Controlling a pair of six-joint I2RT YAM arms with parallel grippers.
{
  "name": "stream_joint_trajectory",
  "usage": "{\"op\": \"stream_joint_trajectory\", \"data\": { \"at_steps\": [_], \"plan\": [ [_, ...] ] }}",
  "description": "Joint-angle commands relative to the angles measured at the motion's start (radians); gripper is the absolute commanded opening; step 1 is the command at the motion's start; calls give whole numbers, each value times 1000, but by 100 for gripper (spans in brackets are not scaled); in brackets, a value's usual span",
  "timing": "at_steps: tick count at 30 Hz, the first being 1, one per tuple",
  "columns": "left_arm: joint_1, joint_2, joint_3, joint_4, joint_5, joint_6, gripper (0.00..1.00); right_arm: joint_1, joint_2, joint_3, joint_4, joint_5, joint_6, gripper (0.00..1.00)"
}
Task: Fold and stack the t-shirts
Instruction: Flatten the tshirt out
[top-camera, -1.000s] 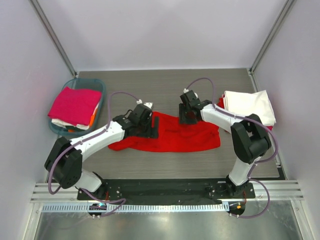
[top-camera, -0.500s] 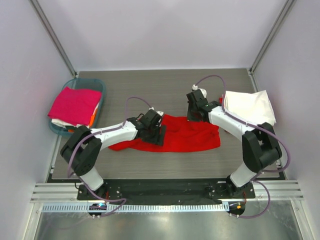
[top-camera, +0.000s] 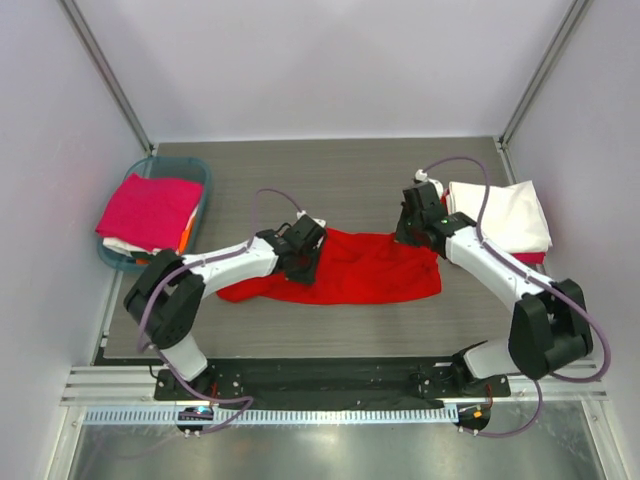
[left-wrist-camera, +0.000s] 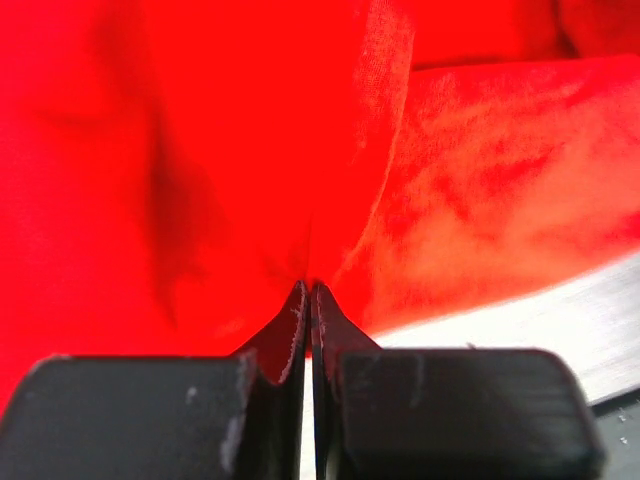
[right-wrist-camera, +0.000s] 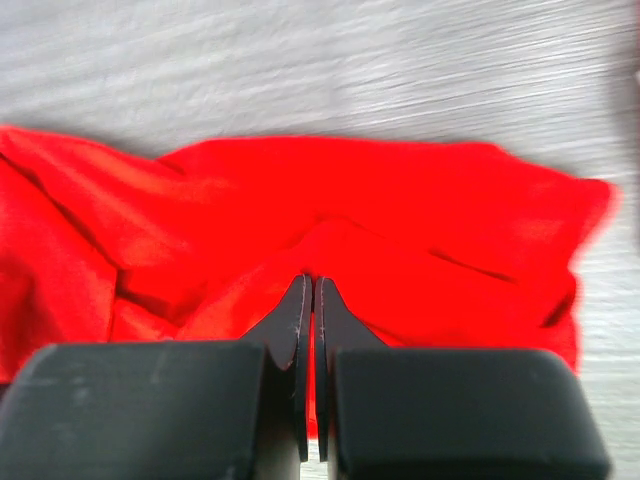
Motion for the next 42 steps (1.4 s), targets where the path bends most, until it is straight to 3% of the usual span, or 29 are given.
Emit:
{"op": "stream_joint_trajectory", "data": {
  "at_steps": [1, 3, 6, 9, 15, 19, 22, 25, 30, 31, 32, 33, 35, 37, 39, 42],
  "plan": [
    [16, -147, 78, -73, -65, 11, 0, -48, -115, -9, 12, -22, 18, 1],
    [43, -220, 102, -118, -63, 6, 0, -85, -158, -20, 9, -48, 9, 1],
    [175, -284, 124, -156, 3, 3, 0, -102, -205, -28, -3, -96, -15, 1],
    [293, -313, 138, -175, 73, -4, 0, -102, -242, -48, -9, -153, -28, 1],
    [416, -310, 252, -225, 86, 2, 0, -102, -376, -109, -11, -260, -26, 1],
    [520, -222, 410, -317, 72, 19, 0, -102, -497, -117, -20, -214, -14, 1],
    [629, -146, 545, -363, 192, -6, 0, -102, -613, -111, -55, -56, 15, 1],
    [674, -30, 668, -362, 193, -30, 0, -102, -728, -140, -67, 24, 50, 1],
    [720, 276, 917, -371, 204, -93, 0, -103, -865, -207, -67, 25, 101, 1],
    [721, 324, 958, -373, 214, -95, 3, -104, -876, -218, -69, 24, 107, 1],
    [720, 372, 1062, -408, 265, -95, 14, -102, -880, -235, -72, 10, 113, 1],
    [718, 480, 1129, -452, 294, -89, 39, -102, -882, -243, -74, -7, 115, 1],
    [688, 559, 1341, -642, 279, -49, 46, -102, -871, -255, -83, -33, 113, 1],
    [637, 534, 1385, -727, 141, 39, 60, -102, -858, -258, -100, -33, 109, 1],
    [562, 446, 1252, -700, -7, 68, 64, -102, -851, -261, -100, -16, 107, 1],
    [493, 195, 952, -583, -22, 55, 64, -102, -824, -256, -104, -2, 100, 1]
  ]
}}
